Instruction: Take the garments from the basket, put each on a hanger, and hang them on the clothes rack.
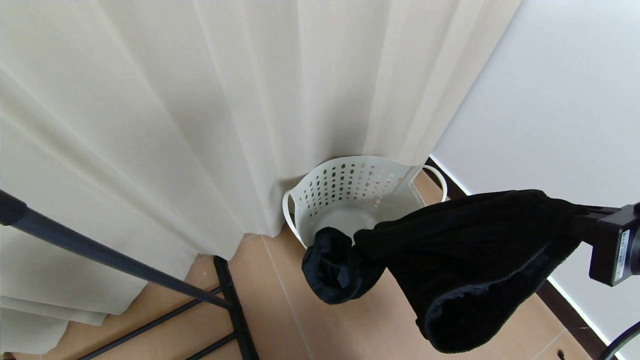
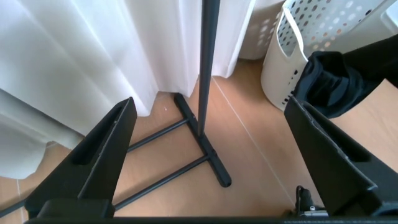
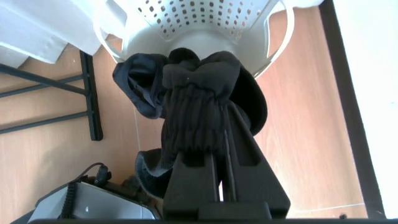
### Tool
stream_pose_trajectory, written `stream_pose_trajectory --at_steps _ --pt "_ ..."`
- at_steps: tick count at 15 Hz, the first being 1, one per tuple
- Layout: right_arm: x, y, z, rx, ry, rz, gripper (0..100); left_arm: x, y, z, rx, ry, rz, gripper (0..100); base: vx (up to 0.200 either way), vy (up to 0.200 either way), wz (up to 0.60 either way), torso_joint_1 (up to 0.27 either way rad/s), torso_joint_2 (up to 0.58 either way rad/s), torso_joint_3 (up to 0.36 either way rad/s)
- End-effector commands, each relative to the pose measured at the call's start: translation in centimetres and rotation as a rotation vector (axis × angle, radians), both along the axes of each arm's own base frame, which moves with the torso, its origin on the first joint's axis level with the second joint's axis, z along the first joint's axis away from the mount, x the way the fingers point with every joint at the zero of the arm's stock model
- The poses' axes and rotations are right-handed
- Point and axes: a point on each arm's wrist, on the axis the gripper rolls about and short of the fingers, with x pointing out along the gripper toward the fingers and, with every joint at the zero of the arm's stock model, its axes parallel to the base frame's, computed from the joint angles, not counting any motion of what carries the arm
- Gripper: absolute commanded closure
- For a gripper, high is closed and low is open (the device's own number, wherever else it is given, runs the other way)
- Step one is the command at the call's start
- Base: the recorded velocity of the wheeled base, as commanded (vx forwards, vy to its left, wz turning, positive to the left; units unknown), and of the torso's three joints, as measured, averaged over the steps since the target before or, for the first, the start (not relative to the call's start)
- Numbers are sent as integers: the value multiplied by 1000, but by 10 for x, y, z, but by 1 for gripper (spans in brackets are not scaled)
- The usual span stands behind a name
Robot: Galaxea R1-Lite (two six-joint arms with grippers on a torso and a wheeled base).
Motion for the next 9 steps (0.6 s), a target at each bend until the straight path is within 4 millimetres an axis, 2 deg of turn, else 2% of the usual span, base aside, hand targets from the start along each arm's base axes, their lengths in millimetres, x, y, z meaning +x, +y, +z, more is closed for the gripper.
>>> stream_pose_trajectory --at_steps 1,9 --pt "2 1 -2 -5 7 -2 100 0 0 0 0 0 0 0 0 0 0 7 7 193" --pt "9 -2 -4 -12 20 -41 100 0 0 0 0 0 0 0 0 0 0 2 4 206"
